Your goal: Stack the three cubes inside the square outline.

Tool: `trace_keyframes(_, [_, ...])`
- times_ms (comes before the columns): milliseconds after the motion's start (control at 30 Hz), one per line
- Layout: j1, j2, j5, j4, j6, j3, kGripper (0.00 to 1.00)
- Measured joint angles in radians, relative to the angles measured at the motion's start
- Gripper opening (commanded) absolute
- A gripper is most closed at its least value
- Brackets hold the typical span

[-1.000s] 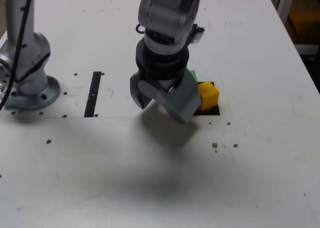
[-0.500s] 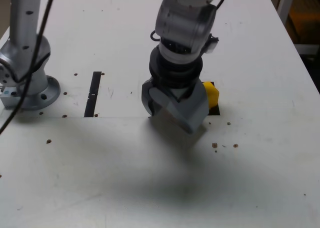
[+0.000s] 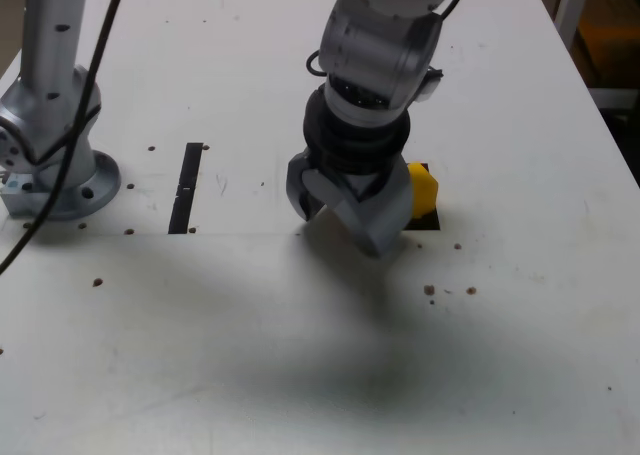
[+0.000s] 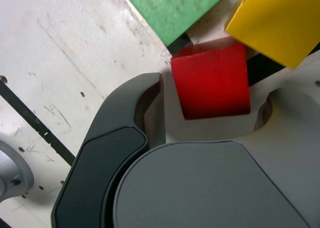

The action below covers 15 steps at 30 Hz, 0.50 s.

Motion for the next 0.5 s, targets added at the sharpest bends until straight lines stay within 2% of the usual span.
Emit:
trace_keyframes(233, [0.0, 0.011, 0.026, -0.013, -0.037, -0.003, 0.72])
trace_keyframes(333, [0.0, 0.012, 0.03, -0.014, -0.048, -0.003, 0.67])
trace_keyframes(500, [0.0, 0.013, 0.032, -0.013, -0.058, -0.003, 0.53])
